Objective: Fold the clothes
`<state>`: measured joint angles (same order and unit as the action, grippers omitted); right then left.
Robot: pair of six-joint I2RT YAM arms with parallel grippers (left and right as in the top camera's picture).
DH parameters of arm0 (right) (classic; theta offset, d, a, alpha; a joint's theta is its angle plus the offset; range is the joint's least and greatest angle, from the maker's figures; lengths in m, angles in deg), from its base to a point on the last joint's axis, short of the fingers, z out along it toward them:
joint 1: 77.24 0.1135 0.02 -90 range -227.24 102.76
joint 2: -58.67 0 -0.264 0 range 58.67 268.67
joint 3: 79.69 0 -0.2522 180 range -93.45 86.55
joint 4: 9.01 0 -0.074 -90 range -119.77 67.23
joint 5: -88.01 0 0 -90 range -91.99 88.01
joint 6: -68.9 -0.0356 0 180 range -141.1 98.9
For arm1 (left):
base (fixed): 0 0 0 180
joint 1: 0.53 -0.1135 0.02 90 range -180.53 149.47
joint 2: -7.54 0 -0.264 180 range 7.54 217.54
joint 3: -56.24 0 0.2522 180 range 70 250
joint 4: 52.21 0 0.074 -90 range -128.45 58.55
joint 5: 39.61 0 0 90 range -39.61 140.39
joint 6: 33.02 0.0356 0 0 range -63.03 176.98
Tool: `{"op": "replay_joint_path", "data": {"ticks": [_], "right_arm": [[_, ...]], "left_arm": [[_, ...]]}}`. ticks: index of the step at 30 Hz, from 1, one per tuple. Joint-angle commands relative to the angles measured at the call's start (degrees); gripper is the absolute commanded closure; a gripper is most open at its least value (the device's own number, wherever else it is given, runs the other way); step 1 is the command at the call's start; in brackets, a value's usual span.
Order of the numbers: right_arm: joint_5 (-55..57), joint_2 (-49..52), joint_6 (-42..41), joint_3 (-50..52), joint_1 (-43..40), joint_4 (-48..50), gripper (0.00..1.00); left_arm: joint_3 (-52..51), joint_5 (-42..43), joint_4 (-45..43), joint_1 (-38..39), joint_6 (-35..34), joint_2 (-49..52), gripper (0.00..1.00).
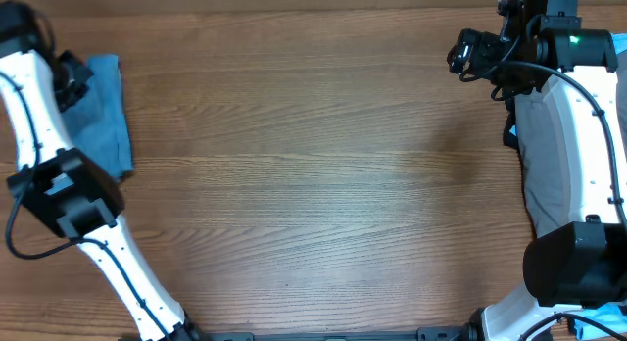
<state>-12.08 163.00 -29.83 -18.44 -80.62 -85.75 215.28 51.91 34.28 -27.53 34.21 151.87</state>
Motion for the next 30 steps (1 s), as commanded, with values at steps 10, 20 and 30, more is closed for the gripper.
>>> {"op": "replay_joint_path", "data": {"ticks": [10, 20, 30], "right_arm": [[0.2, -0.1, 0.1, -0.1, -0.2, 0.3, 0.0], [0.2, -0.1, 0.1, -0.1, -0.2, 0.3, 0.0], [0.2, -0.1, 0.1, -0.1, -0.2, 0.3, 0.0]], "left_arm": [[-17.6, 2.5, -17.7, 4.5, 16.2, -1.2, 0.92], [-21.0, 8.2, -11.5, 6.0, 23.6, -1.4, 0.96], [-19.1, 8.7, -6.2, 7.5, 24.6, -2.1, 0.96]]}}
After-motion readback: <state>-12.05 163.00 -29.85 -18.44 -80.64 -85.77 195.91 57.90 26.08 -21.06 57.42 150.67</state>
